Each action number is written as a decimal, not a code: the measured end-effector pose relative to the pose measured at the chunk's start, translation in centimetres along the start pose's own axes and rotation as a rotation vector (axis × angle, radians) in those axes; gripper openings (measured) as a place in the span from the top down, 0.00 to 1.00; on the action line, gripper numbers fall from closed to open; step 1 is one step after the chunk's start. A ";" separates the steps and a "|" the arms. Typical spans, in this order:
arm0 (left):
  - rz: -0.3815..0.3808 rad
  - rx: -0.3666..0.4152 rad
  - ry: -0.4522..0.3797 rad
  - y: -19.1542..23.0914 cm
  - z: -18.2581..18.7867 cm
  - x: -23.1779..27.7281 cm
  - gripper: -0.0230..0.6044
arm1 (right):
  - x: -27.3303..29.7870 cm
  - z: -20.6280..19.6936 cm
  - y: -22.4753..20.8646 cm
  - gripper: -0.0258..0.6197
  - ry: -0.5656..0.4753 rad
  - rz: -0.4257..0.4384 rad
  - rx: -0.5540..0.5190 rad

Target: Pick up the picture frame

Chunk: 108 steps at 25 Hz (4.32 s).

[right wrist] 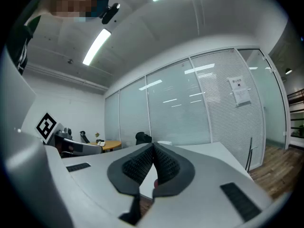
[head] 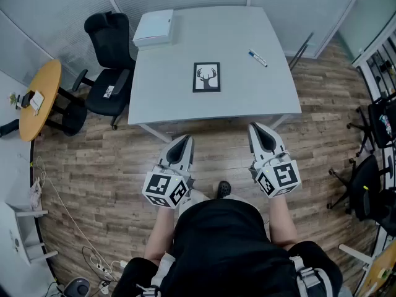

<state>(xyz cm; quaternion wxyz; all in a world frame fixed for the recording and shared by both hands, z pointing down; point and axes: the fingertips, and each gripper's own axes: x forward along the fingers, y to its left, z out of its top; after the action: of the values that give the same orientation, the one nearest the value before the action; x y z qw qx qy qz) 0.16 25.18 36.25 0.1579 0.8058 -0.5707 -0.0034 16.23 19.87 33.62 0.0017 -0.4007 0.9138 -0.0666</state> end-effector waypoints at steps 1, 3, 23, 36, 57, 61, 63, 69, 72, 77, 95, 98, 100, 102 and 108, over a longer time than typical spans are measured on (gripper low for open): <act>-0.001 -0.002 -0.001 -0.3 0.0 0.1 0.92 | -0.1 0.0 -0.1 0.94 0.004 0.002 -0.005; -0.003 -0.003 -0.002 -0.8 0.0 0.5 0.92 | -0.2 -0.1 -0.2 0.94 0.010 0.008 -0.015; 0.054 -0.016 0.036 0.5 -1.7 2.1 0.92 | 0.5 -3.1 -3.2 0.93 0.068 -0.009 0.063; -0.029 -0.025 0.027 9.0 2.4 9.3 0.92 | 11.9 -1.4 -3.6 0.93 0.073 -0.045 0.044; -0.238 -0.043 0.135 22.9 4.8 18.7 0.92 | 27.8 -5.2 -4.5 0.81 0.137 -0.257 0.131; -0.254 -0.063 0.158 23.6 4.1 19.7 0.92 | 29.2 -7.2 -4.9 0.79 0.187 -0.274 0.139; -0.255 -0.072 0.168 23.8 3.7 20.4 0.92 | 29.9 -7.9 -5.5 0.78 0.203 -0.285 0.140; -0.246 -0.083 0.200 23.8 3.1 22.3 0.92 | 31.4 -10.8 -7.8 0.77 0.262 -0.304 0.164; -0.239 -0.089 0.208 23.7 3.4 23.3 0.92 | 32.3 -11.9 -9.4 0.76 0.287 -0.306 0.170; -0.227 -0.076 0.210 23.5 4.4 25.6 0.92 | 34.4 -13.7 -12.3 0.76 0.322 -0.300 0.177; -0.125 -0.111 0.236 23.4 2.7 31.9 0.92 | 40.0 -23.1 -18.4 0.75 0.490 -0.219 0.204; -0.122 -0.121 0.257 23.5 2.0 32.2 0.92 | 40.7 -25.0 -19.2 0.75 0.522 -0.233 0.211; -0.126 -0.121 0.267 23.6 1.8 32.4 0.92 | 41.2 -26.1 -19.9 0.75 0.535 -0.255 0.220; -0.130 -0.122 0.277 23.7 1.5 32.5 0.92 | 41.7 -27.2 -20.5 0.75 0.552 -0.269 0.233; -0.137 -0.141 0.307 24.5 0.8 33.3 0.92 | 43.1 -30.2 -21.7 0.75 0.620 -0.297 0.232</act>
<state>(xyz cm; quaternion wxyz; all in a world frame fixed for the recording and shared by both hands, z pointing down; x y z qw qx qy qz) -10.94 -12.96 47.68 0.2987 0.8209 -0.4819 0.0688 1.13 -22.63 68.38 -0.2399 -0.4871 0.7889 -0.2879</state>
